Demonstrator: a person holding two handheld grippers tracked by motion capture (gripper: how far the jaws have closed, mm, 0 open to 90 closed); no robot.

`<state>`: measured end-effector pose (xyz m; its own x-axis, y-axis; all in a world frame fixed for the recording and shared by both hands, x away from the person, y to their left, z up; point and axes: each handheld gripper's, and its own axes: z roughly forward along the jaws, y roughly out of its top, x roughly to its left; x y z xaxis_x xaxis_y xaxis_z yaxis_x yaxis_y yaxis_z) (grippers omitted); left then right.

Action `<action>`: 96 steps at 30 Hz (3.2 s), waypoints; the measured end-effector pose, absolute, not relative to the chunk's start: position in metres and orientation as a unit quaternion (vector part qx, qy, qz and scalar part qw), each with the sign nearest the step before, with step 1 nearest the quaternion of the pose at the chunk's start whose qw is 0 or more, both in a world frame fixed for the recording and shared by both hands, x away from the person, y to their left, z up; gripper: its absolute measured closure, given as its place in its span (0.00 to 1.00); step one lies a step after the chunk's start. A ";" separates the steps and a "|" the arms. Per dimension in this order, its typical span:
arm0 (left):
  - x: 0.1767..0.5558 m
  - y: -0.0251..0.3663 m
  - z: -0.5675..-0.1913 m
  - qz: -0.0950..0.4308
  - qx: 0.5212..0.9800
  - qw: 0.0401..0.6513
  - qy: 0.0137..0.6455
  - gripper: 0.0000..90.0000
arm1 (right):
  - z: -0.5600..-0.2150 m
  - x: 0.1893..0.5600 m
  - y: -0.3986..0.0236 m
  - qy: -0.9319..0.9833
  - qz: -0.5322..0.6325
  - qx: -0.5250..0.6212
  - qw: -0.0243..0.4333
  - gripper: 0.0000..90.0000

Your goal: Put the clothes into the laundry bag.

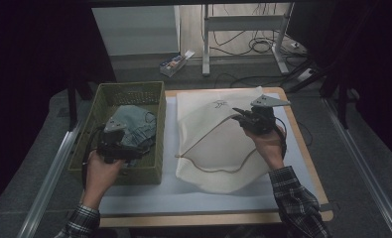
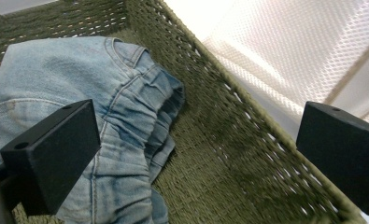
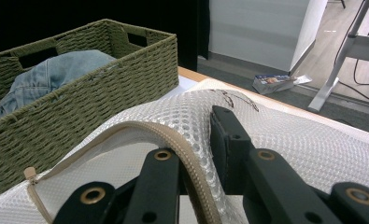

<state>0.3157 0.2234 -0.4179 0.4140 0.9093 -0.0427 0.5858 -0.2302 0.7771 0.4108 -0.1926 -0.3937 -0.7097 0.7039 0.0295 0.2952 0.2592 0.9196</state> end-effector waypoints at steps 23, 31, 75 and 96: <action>0.355 0.238 -0.424 0.222 0.744 0.337 0.533 0.00 | -0.394 0.411 -0.193 0.766 0.516 0.327 0.200 0.87; 0.371 0.243 -0.427 0.223 0.747 0.328 0.534 0.00 | -0.394 0.411 -0.192 0.766 0.516 0.326 0.202 0.86; 0.430 0.299 -0.470 0.159 0.714 0.285 0.620 0.00 | -0.397 0.414 -0.194 0.766 0.514 0.330 0.200 0.84; 0.451 0.283 -0.481 0.083 0.706 0.304 0.635 0.00 | -0.397 0.414 -0.193 0.767 0.514 0.330 0.198 0.83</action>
